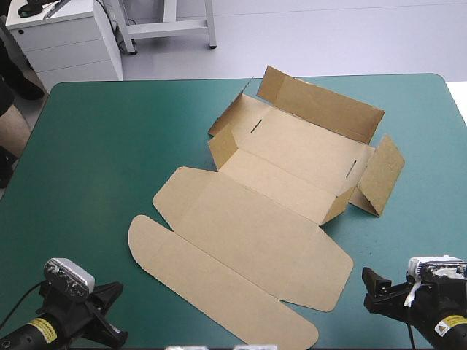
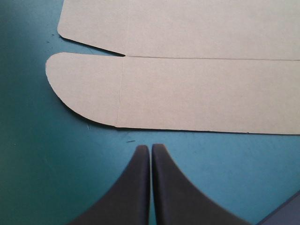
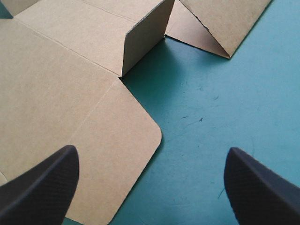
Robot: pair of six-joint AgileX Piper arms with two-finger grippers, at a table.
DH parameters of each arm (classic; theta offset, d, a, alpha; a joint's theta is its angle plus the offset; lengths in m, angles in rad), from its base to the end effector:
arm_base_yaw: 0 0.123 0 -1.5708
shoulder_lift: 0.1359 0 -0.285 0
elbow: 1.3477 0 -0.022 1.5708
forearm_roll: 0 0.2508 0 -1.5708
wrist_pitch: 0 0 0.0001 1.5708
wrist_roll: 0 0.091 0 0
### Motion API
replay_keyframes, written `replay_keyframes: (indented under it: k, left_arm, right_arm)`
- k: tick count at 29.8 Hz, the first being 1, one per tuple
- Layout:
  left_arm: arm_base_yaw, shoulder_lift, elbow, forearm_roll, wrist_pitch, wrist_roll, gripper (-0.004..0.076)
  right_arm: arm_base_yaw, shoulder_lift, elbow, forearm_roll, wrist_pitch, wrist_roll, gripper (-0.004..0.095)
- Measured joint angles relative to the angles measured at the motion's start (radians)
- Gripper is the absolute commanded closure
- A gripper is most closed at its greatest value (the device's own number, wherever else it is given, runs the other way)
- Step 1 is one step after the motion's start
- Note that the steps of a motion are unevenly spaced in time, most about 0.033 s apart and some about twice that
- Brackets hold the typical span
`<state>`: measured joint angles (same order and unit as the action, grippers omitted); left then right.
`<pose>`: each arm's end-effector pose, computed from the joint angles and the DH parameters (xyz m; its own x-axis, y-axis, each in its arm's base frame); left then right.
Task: Fold the box
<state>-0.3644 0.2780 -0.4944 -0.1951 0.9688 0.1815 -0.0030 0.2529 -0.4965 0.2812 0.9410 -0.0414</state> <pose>0.0349 -0.0289 0.2787 -0.5358 0.2783 -0.7972 0.5088 0.8598 -0.0418 0.0400 0.0203 0.2838 -0.5759 0.1253 -0.8078 -0.1112 0.9670 0.2292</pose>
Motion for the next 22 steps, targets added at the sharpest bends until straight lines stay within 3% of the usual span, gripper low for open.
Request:
replay_keyframes:
  k: [7, 22]
  left_arm:
    - [0.0, 0.0, 0.0, 0.0, 0.0, 0.0, 0.0731]
    - [0.0, 0.0, 0.0, 0.0, 0.0, 0.0, 0.0731]
  right_arm:
    - [0.0, 0.07, -0.018, 0.047, 0.092, 0.222, 0.0122]
    - [0.0, 0.446, -0.22, 0.083, 0.004, 0.234, 0.0122]
